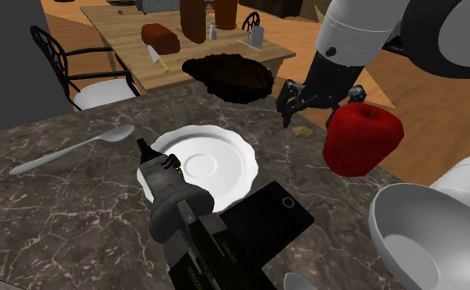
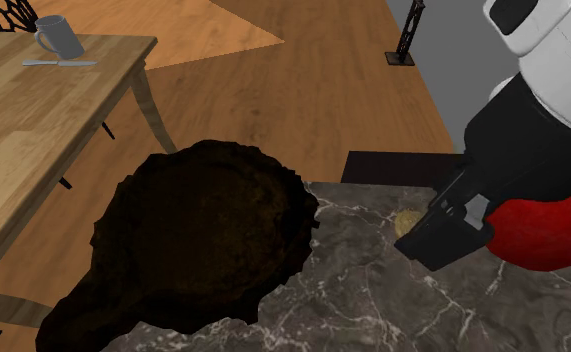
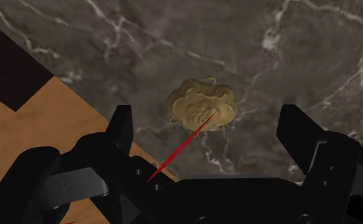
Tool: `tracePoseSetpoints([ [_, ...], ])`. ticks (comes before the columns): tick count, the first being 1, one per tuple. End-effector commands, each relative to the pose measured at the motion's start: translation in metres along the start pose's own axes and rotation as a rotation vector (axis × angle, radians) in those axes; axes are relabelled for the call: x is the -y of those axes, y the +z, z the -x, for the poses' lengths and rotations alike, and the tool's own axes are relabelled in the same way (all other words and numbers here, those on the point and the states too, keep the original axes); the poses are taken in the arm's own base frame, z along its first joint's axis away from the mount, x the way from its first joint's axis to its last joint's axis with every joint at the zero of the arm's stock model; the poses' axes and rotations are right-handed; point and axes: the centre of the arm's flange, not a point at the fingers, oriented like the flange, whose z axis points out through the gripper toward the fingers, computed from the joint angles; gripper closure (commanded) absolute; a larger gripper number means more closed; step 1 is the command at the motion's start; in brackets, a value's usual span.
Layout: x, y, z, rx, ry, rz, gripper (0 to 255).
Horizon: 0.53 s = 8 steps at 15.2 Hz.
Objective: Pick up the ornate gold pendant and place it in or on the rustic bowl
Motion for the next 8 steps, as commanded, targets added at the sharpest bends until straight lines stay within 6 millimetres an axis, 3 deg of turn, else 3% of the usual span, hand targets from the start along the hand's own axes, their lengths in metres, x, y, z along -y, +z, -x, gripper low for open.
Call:
tracePoseSetpoints([
  [1, 0.0009, 0.0123, 0.0014, 0.003, 0.001, 0.003, 0],
  [8, 0.0009, 0.0206, 0.0014, 0.003, 0.001, 0.003, 0],
])
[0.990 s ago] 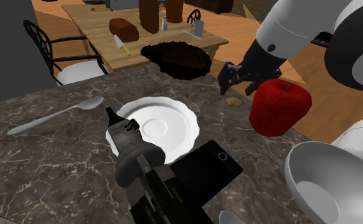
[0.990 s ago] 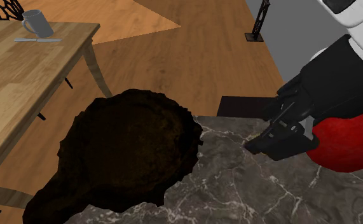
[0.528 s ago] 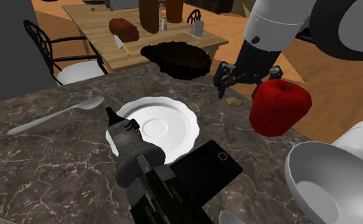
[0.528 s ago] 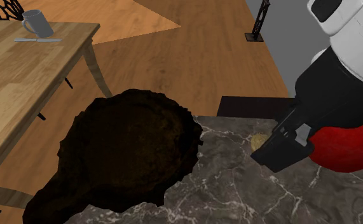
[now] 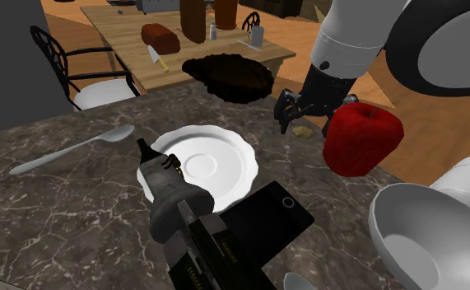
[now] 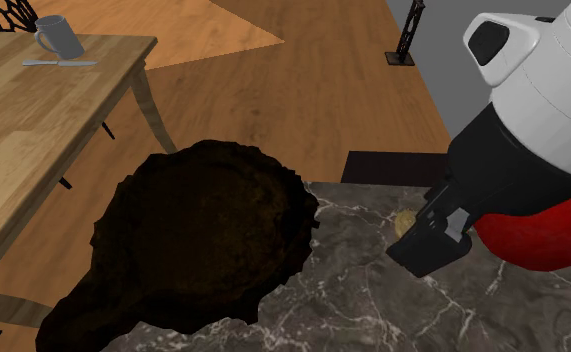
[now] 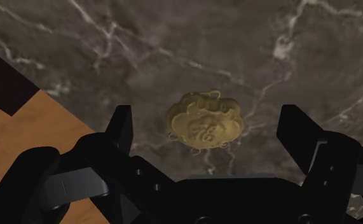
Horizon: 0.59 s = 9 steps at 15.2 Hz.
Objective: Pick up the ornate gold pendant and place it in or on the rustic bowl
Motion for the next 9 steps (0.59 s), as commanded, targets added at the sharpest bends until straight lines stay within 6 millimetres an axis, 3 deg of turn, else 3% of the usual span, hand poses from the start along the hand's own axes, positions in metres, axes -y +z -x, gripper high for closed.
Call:
tracePoseSetpoints([
  [1, 0.0000, 0.0009, 0.0007, 0.001, -0.001, 0.002, 0],
  [2, 0.0000, 0.0009, 0.0007, 0.001, -0.001, 0.002, 0],
  [3, -0.0001, 0.0008, 0.0007, 0.001, -0.001, 0.002, 255],
  [9, -0.0020, 0.0008, 0.0000, 0.001, -0.001, 0.002, 255],
])
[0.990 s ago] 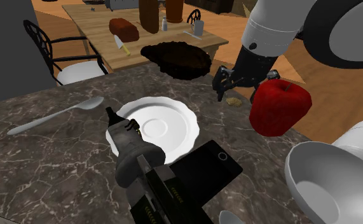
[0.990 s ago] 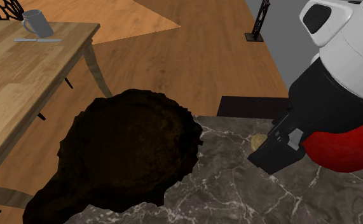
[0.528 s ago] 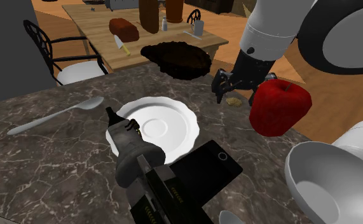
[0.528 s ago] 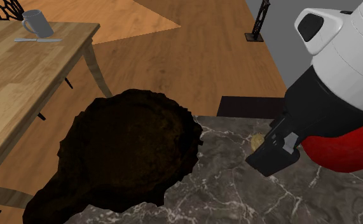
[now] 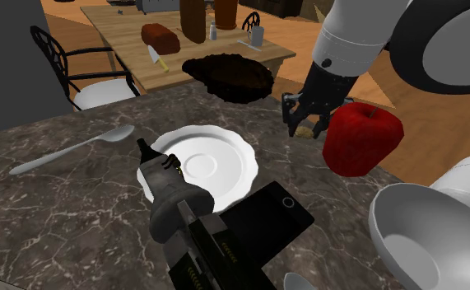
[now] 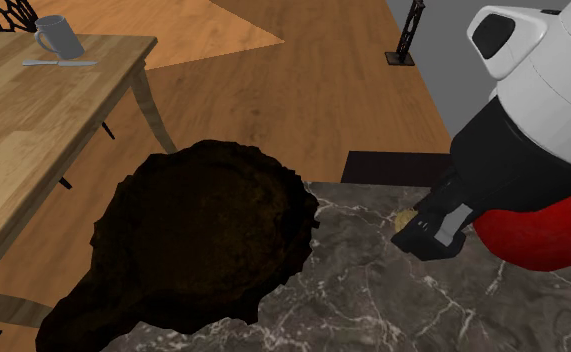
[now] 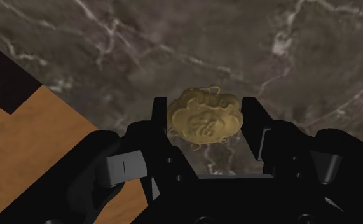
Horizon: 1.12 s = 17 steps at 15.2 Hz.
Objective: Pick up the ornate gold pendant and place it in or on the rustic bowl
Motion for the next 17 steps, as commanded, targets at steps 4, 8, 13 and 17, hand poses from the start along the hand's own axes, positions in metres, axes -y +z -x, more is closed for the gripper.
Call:
tracePoseSetpoints([
  [4, 0.002, -0.001, 0.000, 0.006, 0.000, 0.008, 255],
  [8, 0.002, -0.022, -0.003, 0.006, 0.000, 0.008, 255],
  [13, 0.002, -0.048, -0.007, 0.006, 0.000, 0.008, 255],
  [17, 0.002, -0.068, -0.010, 0.006, 0.000, 0.008, 255],
])
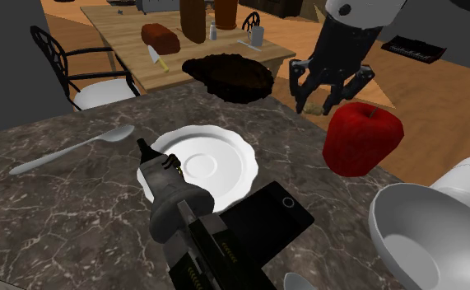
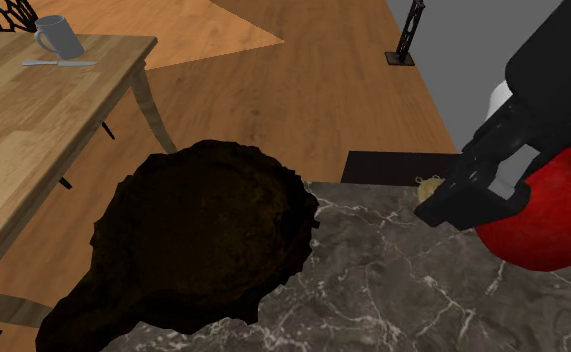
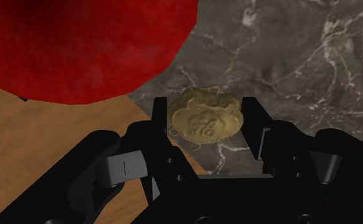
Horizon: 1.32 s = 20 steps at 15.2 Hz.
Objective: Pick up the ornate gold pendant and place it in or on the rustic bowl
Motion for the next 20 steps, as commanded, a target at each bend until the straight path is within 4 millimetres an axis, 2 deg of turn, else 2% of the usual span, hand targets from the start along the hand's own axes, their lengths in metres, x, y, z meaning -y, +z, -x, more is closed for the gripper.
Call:
tracePoseSetpoints([
  [1, -0.001, -0.010, -0.001, 0.000, 0.000, 0.000, 255],
  [18, -0.001, -0.099, -0.014, 0.000, 0.000, 0.000, 255],
  [19, -0.001, -0.100, -0.015, 0.000, 0.000, 0.000, 255],
  [20, 0.009, -0.099, -0.023, 0.000, 0.000, 0.000, 255],
])
